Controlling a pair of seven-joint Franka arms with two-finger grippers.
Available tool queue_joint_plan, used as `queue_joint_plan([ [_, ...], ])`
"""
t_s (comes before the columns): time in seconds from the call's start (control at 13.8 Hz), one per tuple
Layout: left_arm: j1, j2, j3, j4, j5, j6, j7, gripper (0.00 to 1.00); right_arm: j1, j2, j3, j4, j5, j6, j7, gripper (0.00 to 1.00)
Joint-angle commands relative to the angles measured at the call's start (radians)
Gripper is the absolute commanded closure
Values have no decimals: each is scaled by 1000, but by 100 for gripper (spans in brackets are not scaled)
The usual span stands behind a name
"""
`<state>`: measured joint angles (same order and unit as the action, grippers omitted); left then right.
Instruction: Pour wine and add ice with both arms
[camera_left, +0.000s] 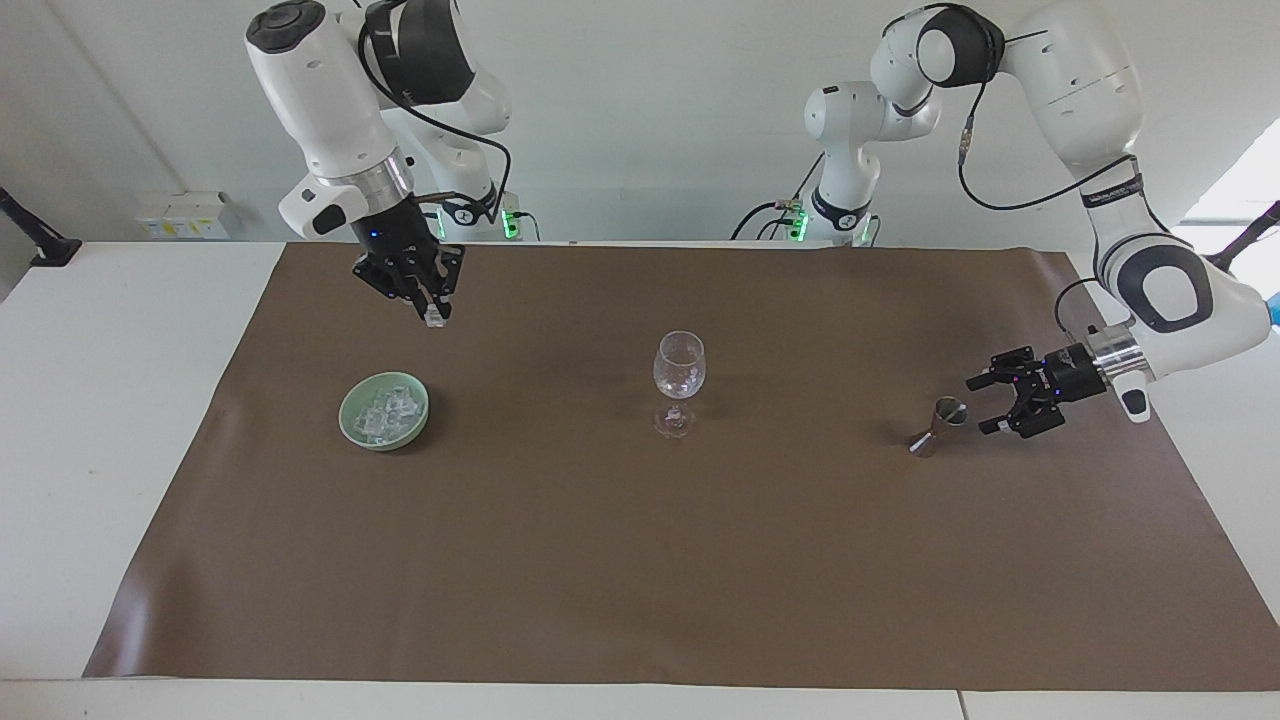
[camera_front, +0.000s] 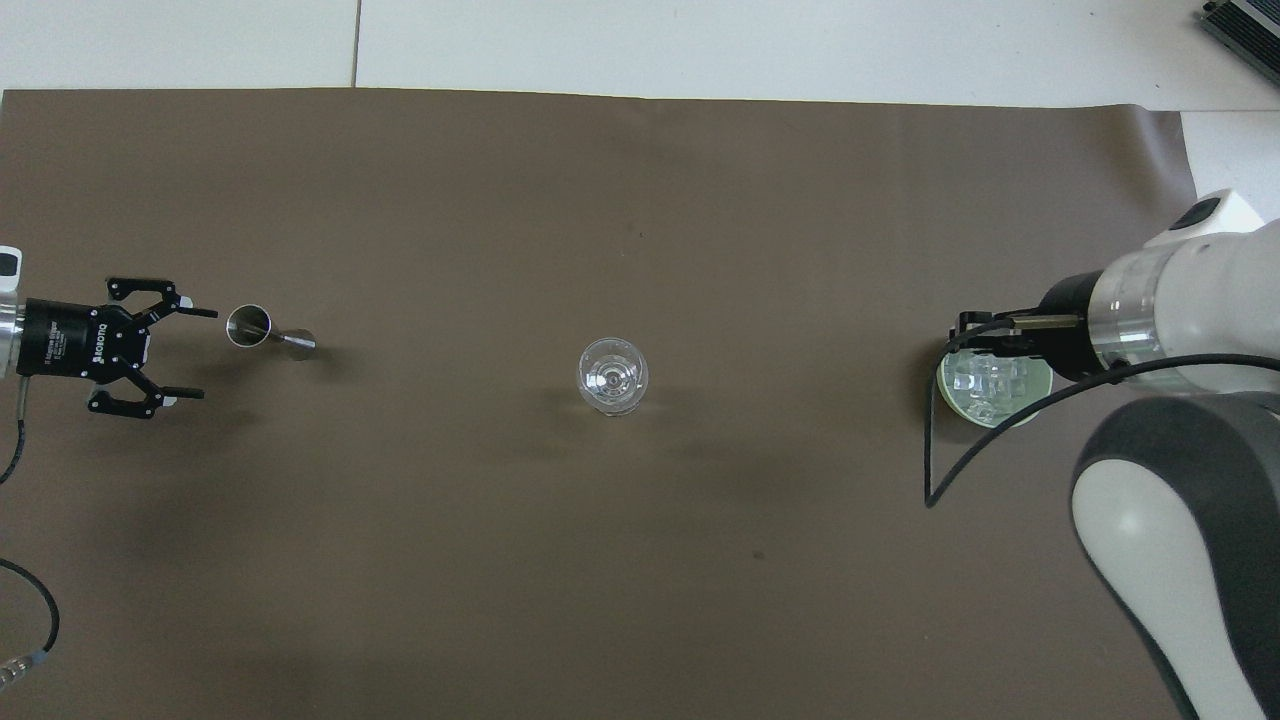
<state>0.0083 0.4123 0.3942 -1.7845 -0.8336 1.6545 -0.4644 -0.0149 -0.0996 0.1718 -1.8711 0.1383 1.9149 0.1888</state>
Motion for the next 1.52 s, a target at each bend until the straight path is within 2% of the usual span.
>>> queue_joint_plan([
  [0.0, -27, -46, 9, 31, 124, 19, 9, 0, -5, 15, 72, 12, 55, 79, 139, 100],
  [0.15, -33, -73, 9, 77, 194, 22, 9, 0, 30, 21, 93, 9, 125, 137, 204, 100],
  [0.51, -97, -141, 5, 169, 329, 44, 93, 0, 160, 55, 94, 4, 129, 249, 407, 100],
  [0.58, -135, -168, 6, 178, 361, 39, 110, 0, 189, 72, 94, 4, 129, 275, 434, 100],
  [0.8, -275, -219, 5, 203, 581, 48, 132, 0, 245, 118, 98, 7, 129, 350, 495, 100],
  [0.94, -347, -248, 3, 198, 675, 79, 127, 0, 288, 158, 98, 9, 124, 429, 541, 100],
  [1.23, -360, -302, 2, 200, 722, 77, 142, 0, 319, 188, 98, 13, 121, 444, 552, 100],
  [1.45, -360, -331, 3, 201, 768, 77, 330, 0, 338, 201, 98, 3, 119, 449, 554, 100],
])
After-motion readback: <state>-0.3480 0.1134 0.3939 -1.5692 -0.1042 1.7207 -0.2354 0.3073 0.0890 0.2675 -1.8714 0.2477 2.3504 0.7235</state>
